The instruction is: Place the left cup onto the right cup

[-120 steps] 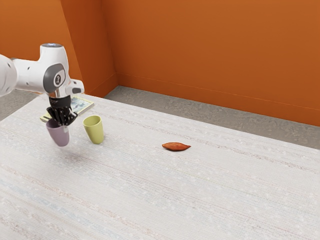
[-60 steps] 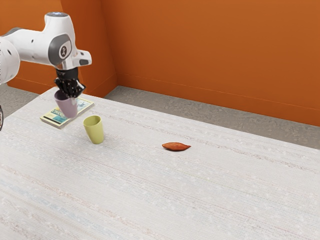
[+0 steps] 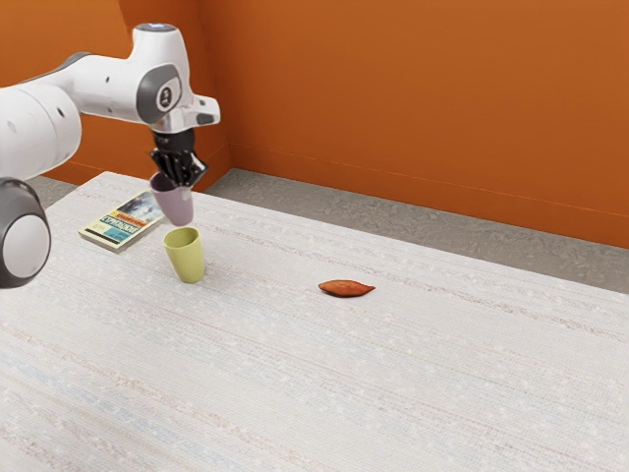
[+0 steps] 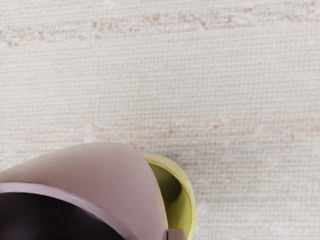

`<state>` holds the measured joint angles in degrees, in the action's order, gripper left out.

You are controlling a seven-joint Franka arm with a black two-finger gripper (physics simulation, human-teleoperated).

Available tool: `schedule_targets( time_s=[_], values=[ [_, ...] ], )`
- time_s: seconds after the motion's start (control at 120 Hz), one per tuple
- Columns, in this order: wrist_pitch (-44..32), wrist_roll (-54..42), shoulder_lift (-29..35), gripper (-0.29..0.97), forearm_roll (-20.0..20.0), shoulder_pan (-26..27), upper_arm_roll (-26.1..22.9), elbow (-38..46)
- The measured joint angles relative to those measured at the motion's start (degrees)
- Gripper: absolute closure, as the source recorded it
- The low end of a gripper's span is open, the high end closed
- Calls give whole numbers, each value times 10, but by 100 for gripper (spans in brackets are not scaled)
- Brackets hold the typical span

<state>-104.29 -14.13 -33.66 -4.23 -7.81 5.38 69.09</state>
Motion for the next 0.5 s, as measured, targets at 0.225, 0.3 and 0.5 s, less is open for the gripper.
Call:
schedule_targets(
  time_s=[0.225, 0.3, 0.5],
  values=[
    [1, 2, 10, 78, -1, 4, -5, 28],
    [-1, 5, 21, 78, -2, 5, -5, 52],
    [-14, 10, 25, 78, -2, 3, -5, 74]
  ],
)
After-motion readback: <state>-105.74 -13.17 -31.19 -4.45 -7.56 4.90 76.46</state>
